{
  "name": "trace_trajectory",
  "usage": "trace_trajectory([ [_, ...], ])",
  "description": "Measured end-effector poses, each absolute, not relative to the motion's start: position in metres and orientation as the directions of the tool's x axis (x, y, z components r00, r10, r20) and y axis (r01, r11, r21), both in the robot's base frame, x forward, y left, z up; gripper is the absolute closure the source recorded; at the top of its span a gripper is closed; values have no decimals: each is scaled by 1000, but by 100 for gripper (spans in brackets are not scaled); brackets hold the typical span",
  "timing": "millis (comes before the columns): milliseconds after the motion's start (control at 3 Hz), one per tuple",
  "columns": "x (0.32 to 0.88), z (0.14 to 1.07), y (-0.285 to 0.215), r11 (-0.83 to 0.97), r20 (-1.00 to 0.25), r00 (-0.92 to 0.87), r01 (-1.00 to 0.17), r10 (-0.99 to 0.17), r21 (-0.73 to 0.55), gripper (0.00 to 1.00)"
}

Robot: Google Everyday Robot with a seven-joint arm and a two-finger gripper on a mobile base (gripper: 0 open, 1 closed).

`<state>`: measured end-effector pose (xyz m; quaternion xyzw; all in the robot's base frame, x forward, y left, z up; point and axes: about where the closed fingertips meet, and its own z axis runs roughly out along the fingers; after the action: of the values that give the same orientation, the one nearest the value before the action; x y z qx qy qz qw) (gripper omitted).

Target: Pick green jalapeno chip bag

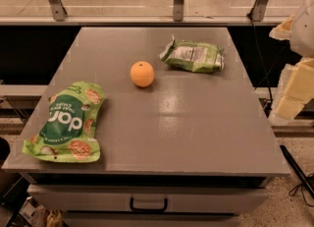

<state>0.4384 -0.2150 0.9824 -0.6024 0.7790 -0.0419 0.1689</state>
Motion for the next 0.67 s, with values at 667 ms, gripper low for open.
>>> trace_trajectory([
  [667,466,991,-213,272,-221,-210,-914,-952,-302,0],
])
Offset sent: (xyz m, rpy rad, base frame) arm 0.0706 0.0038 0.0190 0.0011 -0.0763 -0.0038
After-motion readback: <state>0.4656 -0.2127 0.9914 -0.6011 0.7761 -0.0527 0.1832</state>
